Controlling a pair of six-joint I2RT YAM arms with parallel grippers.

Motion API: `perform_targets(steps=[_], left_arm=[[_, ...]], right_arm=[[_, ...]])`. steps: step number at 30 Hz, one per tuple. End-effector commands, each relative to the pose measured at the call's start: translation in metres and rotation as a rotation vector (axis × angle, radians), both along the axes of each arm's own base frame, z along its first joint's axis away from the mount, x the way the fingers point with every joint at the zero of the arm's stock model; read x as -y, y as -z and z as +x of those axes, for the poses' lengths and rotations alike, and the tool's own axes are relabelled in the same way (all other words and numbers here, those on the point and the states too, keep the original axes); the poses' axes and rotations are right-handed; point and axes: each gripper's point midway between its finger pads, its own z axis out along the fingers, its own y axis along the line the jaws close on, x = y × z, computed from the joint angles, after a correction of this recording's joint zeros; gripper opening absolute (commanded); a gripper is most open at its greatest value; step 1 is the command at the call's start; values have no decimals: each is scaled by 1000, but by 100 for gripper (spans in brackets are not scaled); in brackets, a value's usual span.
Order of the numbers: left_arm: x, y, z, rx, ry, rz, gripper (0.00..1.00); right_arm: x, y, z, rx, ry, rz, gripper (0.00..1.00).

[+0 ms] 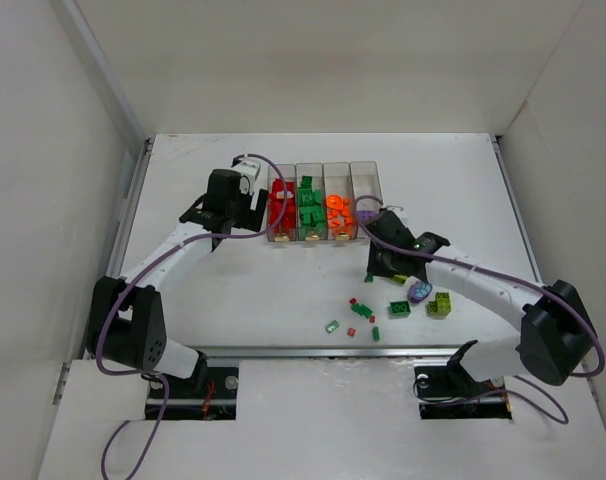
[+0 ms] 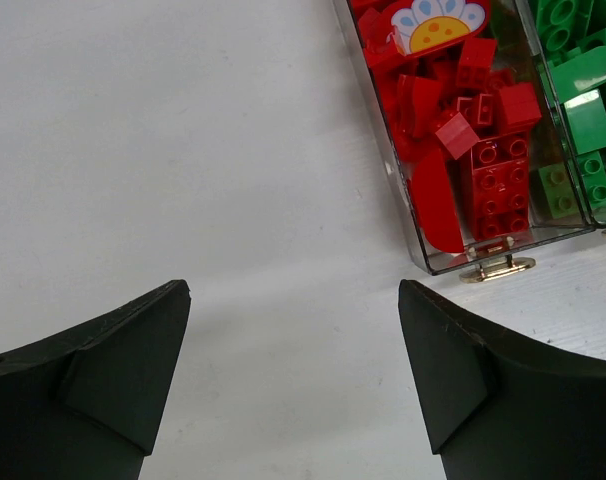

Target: Sort the legos into containers by color

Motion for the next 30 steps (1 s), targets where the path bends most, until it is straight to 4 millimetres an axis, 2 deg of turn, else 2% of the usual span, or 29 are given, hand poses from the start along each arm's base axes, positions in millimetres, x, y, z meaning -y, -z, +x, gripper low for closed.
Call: perform_targets(steps=[1, 2, 3, 4, 6, 7, 10, 11, 12, 13, 14, 18, 22, 24, 25, 26, 28, 30], left_arm=[[4, -23, 8, 57, 1, -34, 83], [4, -23, 8, 57, 1, -34, 83], [4, -23, 8, 57, 1, -34, 83], [4, -23, 8, 57, 1, -34, 83], [4, -23, 8, 57, 1, -34, 83], [4, -23, 8, 57, 1, -34, 83], [-1, -28, 6, 72, -16, -25, 83], [-1, -28, 6, 72, -17, -25, 83], [-4, -23, 4, 65, -26, -15, 83], [-4, -27, 3, 75, -26, -18, 83], [-4, -27, 3, 76, -21, -11, 83], [-7, -32, 3, 90, -36, -4, 83], [-11, -32, 4, 90, -45, -4, 83], [-15, -32, 5, 90, -54, -3, 83], [-15, -32, 5, 90, -54, -3, 83], [-15, -32, 5, 90, -54, -3, 83], [-18, -32, 6, 90, -63, -3, 83], [-17, -32, 6, 88, -56, -8, 83]], right_arm=[[-14, -36, 27, 124, -67, -5, 0], [-21, -45, 36, 156, -80, 7, 0], [-35, -71, 57, 239, -82, 45, 0], [-44, -71, 69, 257, -115, 23, 0], [-64, -90, 97, 332, -147, 36, 0], [-82, -100, 119, 360, -159, 40, 0], [-106, -108, 153, 398, -220, -7, 0], [-122, -111, 174, 417, -243, -24, 0], [-129, -110, 183, 417, -252, -34, 1], [-133, -105, 189, 402, -262, -52, 3], [-146, -101, 204, 407, -269, -57, 4], [-158, -85, 226, 390, -294, -114, 12], [-157, -73, 234, 382, -292, -167, 21], [-159, -76, 234, 388, -306, -162, 36], [-160, -76, 234, 387, -324, -163, 47], [-162, -75, 232, 384, -335, -152, 68], [-165, -78, 228, 378, -364, -142, 76], [-156, -94, 230, 394, -343, -144, 84]])
